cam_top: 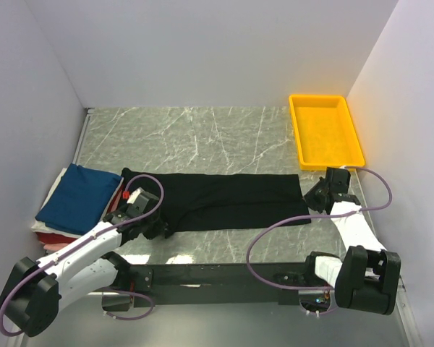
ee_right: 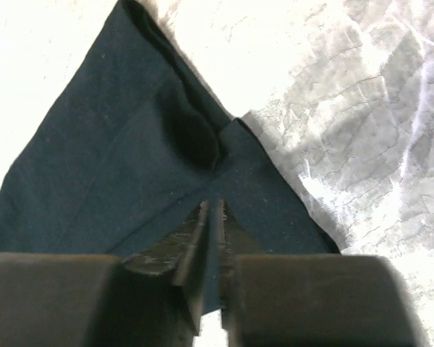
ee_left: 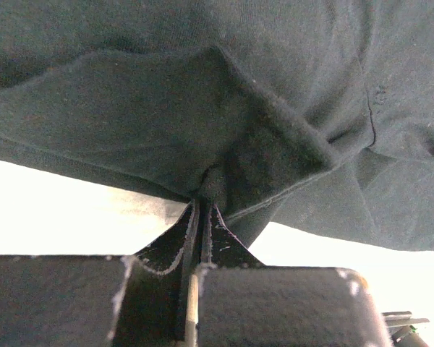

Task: Fold and stack the t-shirts
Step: Fold the tshirt

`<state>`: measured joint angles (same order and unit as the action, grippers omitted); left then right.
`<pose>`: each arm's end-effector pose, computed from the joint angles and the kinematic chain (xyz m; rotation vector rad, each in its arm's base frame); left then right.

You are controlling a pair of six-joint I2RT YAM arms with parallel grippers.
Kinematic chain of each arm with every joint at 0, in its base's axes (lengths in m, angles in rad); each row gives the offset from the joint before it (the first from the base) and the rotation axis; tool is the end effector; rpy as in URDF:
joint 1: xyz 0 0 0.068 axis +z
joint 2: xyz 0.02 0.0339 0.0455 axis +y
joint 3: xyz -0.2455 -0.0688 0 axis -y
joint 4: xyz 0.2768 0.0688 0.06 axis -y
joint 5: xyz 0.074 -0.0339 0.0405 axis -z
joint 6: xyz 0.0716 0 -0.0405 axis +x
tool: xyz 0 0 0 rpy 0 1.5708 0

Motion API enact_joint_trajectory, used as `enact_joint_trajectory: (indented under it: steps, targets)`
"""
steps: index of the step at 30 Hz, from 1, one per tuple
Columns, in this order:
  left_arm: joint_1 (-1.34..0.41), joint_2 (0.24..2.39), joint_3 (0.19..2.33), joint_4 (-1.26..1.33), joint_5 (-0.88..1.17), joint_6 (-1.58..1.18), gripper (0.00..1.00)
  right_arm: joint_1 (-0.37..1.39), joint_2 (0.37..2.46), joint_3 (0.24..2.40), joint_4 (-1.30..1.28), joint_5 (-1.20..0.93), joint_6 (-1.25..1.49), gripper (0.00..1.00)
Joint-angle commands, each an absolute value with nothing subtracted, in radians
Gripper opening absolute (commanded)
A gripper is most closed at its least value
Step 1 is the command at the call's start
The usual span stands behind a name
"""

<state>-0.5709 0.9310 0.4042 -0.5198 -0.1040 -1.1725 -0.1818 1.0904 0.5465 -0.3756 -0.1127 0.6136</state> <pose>0.1854 -0.1102 0.0974 -0.8326 2.5572 -0.4621 0.2596 -0.0395 0.1239 0.9281 2.3329 0.3199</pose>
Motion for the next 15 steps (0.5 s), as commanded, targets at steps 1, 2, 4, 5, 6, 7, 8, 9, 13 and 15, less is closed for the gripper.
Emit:
enact_joint_trajectory:
  steps: [1,2,4,5,6,7,8,9,13,15]
  targets:
    - [-0.575,0.916,0.431,-0.525,-0.143,-1.175,0.01,-0.186,1.054,0.567,-0.38,-0.147,0.615,0.21]
    - [-0.575,0.917,0.43,-0.523,-0.144,-1.175,0.01,-0.186,1.049,0.586,-0.382,-0.165,0.615,0.26]
    - [-0.575,0.923,0.413,-0.505,-0.14,-1.18,0.01,-0.186,1.061,0.615,-0.406,-0.175,0.618,0.3]
    - [-0.575,0.923,0.405,-0.496,-0.134,-1.183,0.01,-0.184,1.071,0.636,-0.413,-0.173,0.624,0.3]
    - [-0.577,0.925,0.397,-0.486,-0.123,-1.189,0.01,-0.184,1.095,0.646,-0.422,-0.173,0.63,0.31]
    - [-0.575,0.927,0.385,-0.477,-0.117,-1.19,0.01,-0.186,1.107,0.653,-0.425,-0.187,0.641,0.32]
    - [-0.575,0.928,0.382,-0.468,-0.115,-1.193,0.01,-0.184,1.121,0.667,-0.426,-0.201,0.649,0.32]
    - [-0.577,0.925,0.379,-0.468,-0.117,-1.195,0.01,-0.186,1.146,0.675,-0.428,-0.218,0.66,0.33]
    - [-0.577,0.916,0.37,-0.471,-0.127,-1.201,0.01,-0.184,1.216,0.73,-0.428,-0.25,0.724,0.33]
    - [-0.575,0.913,0.368,-0.468,-0.13,-1.2,0.01,-0.183,1.255,0.765,-0.428,-0.23,0.741,0.33]
